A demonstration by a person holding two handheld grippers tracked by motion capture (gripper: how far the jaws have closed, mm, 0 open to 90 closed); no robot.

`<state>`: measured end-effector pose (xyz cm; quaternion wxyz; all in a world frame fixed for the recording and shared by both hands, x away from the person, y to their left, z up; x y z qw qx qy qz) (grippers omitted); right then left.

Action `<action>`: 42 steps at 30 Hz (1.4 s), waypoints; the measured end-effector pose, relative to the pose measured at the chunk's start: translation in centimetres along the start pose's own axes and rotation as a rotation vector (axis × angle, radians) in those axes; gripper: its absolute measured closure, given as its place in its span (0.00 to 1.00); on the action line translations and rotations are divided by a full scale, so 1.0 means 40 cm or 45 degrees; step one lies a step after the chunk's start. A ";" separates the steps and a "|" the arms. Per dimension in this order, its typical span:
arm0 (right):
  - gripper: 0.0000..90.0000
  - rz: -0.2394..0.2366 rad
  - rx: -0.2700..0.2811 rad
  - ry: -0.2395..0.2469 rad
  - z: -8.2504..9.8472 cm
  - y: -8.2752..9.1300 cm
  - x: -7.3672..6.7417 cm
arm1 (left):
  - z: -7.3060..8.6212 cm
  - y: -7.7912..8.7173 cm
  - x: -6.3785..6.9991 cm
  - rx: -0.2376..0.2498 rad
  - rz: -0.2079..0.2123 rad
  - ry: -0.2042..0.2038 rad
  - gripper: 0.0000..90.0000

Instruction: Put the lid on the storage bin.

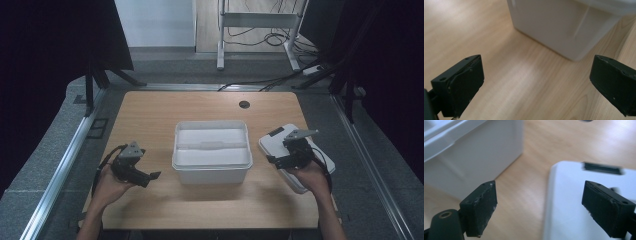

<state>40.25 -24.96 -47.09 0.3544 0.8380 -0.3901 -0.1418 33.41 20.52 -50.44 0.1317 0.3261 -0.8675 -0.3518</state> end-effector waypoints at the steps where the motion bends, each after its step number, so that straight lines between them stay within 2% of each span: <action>1: 0.14 0.019 -0.001 -0.002 -0.005 0.003 0.014 | 0.013 -0.006 0.008 0.004 0.003 0.013 0.00; 6: 0.19 0.129 -0.058 -0.026 -0.009 0.000 0.087 | 0.069 -0.035 0.032 -0.013 -0.015 0.035 0.00; 9: 0.29 0.179 -0.096 -0.056 0.006 -0.012 0.127 | 0.093 -0.050 0.042 -0.007 -0.010 0.046 0.00; 12: 0.40 0.204 -0.146 -0.086 0.031 -0.029 0.155 | 0.112 -0.067 0.053 -0.006 -0.002 0.057 0.00; 17: 0.67 0.223 -0.252 -0.096 0.078 -0.044 0.184 | 0.136 -0.097 0.066 -0.055 0.007 0.082 0.00; 19: 0.78 0.237 -0.289 -0.067 0.091 -0.045 0.191 | 0.140 -0.106 0.071 -0.087 0.004 0.069 0.00; 21: 0.92 0.245 -0.312 -0.035 0.099 -0.044 0.195 | 0.139 -0.108 0.075 -0.090 0.001 0.056 0.00; 26: 0.94 0.235 -0.292 0.014 0.097 -0.029 0.199 | 0.139 -0.108 0.075 -0.092 0.004 0.059 0.00; 29: 0.94 0.188 -0.259 0.030 0.085 -0.009 0.201 | 0.139 -0.109 0.075 -0.093 0.005 0.059 0.00; 32: 0.94 0.140 -0.227 0.064 0.063 0.021 0.200 | 0.139 -0.109 0.074 -0.094 0.005 0.059 0.00; 39: 0.94 0.082 -0.179 0.179 -0.003 0.101 0.191 | 0.139 -0.109 0.075 -0.094 0.004 0.059 0.00; 42: 0.94 0.049 -0.167 0.208 -0.029 0.132 0.183 | 0.139 -0.109 0.075 -0.093 0.005 0.060 0.00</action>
Point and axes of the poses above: each handheld gripper's, and its own axes: y roughly backward along the jaws, z roughly out of its underside, x roughly to its right, the point moved 7 cm from there along -y, roughly forward along the jaws
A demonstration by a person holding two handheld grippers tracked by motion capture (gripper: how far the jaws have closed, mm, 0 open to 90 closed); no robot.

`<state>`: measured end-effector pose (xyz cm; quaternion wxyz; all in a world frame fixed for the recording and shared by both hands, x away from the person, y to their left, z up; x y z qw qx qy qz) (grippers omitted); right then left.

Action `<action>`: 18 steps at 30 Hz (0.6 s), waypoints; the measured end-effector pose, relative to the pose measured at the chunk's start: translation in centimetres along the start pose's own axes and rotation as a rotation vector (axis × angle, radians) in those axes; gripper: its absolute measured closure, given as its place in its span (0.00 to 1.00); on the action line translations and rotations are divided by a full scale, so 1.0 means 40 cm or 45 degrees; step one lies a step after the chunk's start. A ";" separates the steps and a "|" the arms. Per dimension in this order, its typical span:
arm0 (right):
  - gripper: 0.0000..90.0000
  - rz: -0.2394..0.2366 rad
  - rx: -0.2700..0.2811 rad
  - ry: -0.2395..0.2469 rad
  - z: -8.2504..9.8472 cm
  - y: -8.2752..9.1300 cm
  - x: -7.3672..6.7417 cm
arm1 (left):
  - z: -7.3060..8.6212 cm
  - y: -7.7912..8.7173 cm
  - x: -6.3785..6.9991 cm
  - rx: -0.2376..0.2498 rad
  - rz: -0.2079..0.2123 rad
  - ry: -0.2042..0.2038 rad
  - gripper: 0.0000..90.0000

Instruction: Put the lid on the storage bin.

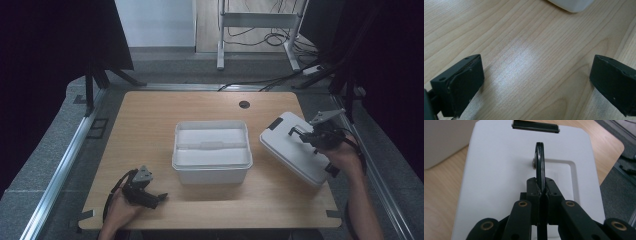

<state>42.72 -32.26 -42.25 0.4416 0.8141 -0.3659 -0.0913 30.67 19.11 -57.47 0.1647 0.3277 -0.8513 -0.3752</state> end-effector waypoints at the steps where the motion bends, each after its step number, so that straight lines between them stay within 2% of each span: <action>1: 0.94 -0.013 0.005 0.014 -0.008 0.011 -0.002 | 0.000 0.000 0.000 0.000 0.000 0.000 0.00; 11: 0.94 -0.113 0.067 0.175 -0.110 0.100 -0.036 | 0.000 0.000 0.000 0.001 0.000 0.003 0.00; 18: 0.94 -0.175 0.134 0.297 -0.200 0.140 -0.080 | 0.000 0.000 0.000 0.002 0.001 0.004 0.00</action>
Point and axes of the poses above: each handheld gripper's, and its own axes: y roughly backward along the jaws, z roughly out of its underside, x roughly to its right, the point moved 7 cm from there along -y, roughly forward along the jaws
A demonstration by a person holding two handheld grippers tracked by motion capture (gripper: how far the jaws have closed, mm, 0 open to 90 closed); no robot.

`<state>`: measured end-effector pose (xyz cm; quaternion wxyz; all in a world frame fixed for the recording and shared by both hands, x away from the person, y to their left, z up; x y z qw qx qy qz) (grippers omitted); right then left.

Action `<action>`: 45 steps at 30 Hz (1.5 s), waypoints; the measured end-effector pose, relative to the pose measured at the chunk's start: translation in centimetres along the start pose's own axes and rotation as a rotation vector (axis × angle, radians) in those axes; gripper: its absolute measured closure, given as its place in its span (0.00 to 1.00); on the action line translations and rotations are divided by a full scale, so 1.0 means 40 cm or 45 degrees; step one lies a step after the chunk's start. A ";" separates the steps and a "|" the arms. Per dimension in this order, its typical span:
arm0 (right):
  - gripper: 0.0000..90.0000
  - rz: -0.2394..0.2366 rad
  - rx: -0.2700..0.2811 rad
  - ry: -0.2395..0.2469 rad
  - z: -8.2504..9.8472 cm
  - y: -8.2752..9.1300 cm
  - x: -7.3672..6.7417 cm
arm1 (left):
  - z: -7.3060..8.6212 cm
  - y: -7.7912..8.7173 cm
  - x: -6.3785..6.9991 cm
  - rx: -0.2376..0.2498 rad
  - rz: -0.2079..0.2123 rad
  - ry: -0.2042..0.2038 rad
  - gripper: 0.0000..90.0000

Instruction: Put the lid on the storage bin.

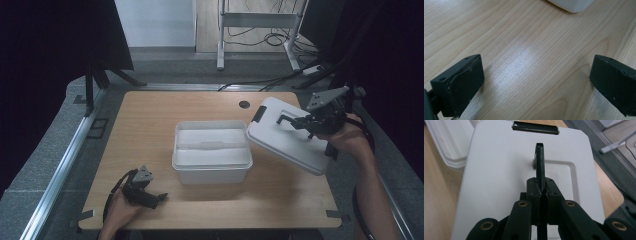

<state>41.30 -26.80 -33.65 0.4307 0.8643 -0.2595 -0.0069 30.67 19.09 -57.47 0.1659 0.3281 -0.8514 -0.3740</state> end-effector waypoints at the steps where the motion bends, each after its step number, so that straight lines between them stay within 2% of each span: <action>1: 0.94 -0.013 0.011 0.013 -0.014 0.000 -0.006 | 0.000 0.000 0.000 0.000 0.000 -0.001 0.00; 6: 0.93 -0.090 0.056 0.106 -0.082 -0.022 -0.040 | 0.000 0.000 0.000 0.002 0.001 0.002 0.00; 9: 0.93 -0.128 0.059 0.155 -0.121 -0.048 -0.062 | 0.000 0.000 0.001 0.003 0.000 0.004 0.00; 20: 0.93 -0.306 0.115 0.312 -0.263 -0.173 -0.159 | 0.000 0.000 0.001 0.003 -0.002 0.006 0.00; 28: 0.93 -0.422 0.116 0.412 -0.337 -0.272 -0.232 | 0.000 0.000 0.000 0.003 -0.005 0.006 0.00; 33: 0.93 -0.475 0.096 0.454 -0.363 -0.328 -0.266 | 0.000 0.000 0.001 0.002 -0.003 0.006 0.00; 37: 0.93 -0.498 0.064 0.467 -0.364 -0.365 -0.279 | 0.000 0.000 0.001 0.004 -0.006 0.007 0.00; 41: 0.93 -0.484 0.028 0.470 -0.341 -0.382 -0.268 | 0.000 0.000 0.001 0.004 -0.006 0.008 0.00; 45: 0.93 -0.480 0.035 0.445 -0.327 -0.388 -0.260 | 0.000 0.000 0.001 0.004 -0.006 0.008 0.00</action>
Point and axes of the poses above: each handheld gripper's, and its own axes: y roughly backward along the jaws, z roughly out of its underside, x roughly to its right, the point moved 7 cm from there along -y, roughly forward along the jaws
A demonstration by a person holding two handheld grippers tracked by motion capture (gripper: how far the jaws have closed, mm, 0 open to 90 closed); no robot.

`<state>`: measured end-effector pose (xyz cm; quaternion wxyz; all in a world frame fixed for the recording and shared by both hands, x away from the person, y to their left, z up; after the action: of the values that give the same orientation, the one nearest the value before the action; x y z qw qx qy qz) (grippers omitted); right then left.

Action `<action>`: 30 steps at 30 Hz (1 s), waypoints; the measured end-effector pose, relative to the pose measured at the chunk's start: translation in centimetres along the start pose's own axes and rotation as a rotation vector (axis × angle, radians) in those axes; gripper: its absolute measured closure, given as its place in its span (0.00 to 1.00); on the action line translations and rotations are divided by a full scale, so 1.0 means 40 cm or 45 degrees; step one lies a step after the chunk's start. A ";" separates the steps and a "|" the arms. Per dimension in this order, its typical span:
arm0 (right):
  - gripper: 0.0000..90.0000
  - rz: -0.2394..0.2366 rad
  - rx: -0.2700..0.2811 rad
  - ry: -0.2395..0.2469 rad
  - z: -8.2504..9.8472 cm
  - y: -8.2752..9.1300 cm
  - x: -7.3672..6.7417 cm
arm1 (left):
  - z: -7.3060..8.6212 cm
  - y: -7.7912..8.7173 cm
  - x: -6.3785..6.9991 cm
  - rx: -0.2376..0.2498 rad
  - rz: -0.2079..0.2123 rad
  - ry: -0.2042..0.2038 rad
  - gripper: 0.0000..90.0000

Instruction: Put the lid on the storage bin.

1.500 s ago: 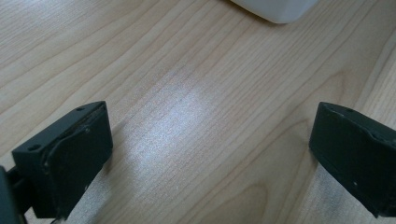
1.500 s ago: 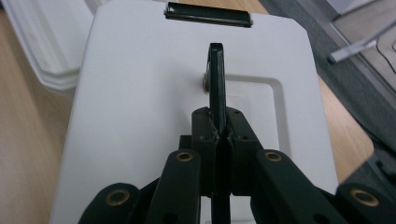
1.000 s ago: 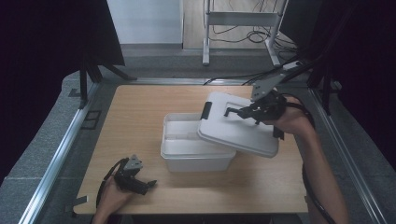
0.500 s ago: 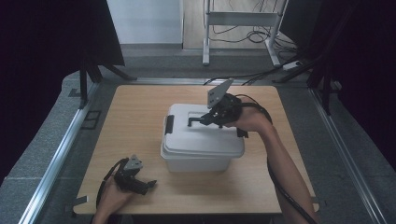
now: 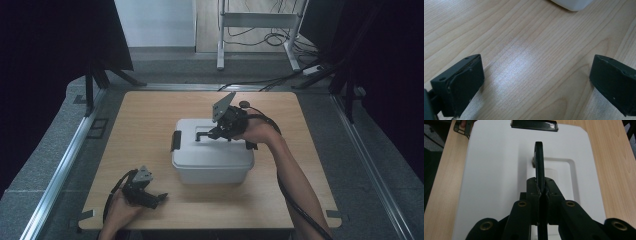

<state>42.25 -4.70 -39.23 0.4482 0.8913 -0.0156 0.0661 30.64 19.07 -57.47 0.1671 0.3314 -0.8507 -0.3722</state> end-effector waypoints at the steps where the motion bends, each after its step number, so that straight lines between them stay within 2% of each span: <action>1: 0.93 -0.003 -0.002 0.001 -0.001 -0.008 -0.002 | 0.000 0.000 0.000 0.000 0.000 0.000 0.00; 4: 0.91 -0.002 -0.024 0.007 -0.008 -0.019 -0.003 | 0.000 0.000 0.000 0.001 -0.001 0.002 0.00; 6: 0.74 0.020 -0.045 -0.015 -0.005 -0.020 0.000 | 0.000 0.000 0.000 0.001 -0.001 0.002 0.00; 10: 0.37 0.082 0.003 -0.098 0.001 -0.002 0.007 | 0.000 0.000 0.000 0.001 -0.001 0.003 0.00; 13: 0.23 0.129 0.000 -0.154 0.018 0.019 0.010 | 0.000 0.000 0.000 0.000 -0.001 0.003 0.00; 16: 0.18 0.143 -0.003 -0.189 0.040 0.038 0.004 | 0.000 0.001 0.000 0.000 -0.001 0.003 0.00; 24: 0.15 0.219 0.004 -0.273 0.104 0.094 -0.011 | 0.000 0.001 0.000 0.000 -0.002 0.003 0.00; 30: 0.10 0.288 0.033 -0.411 0.162 0.138 -0.018 | 0.001 0.001 0.000 -0.001 -0.003 0.004 0.00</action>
<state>41.75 -13.21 -38.75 0.4183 0.8886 -0.1865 -0.0274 30.61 19.09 -57.46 0.1682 0.3329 -0.8499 -0.3721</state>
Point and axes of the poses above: each handheld gripper's, and its own axes: y roughly backward along the jaws, z roughly out of its underside, x roughly to its right, the point moved 7 cm from there along -y, roughly forward along the jaws
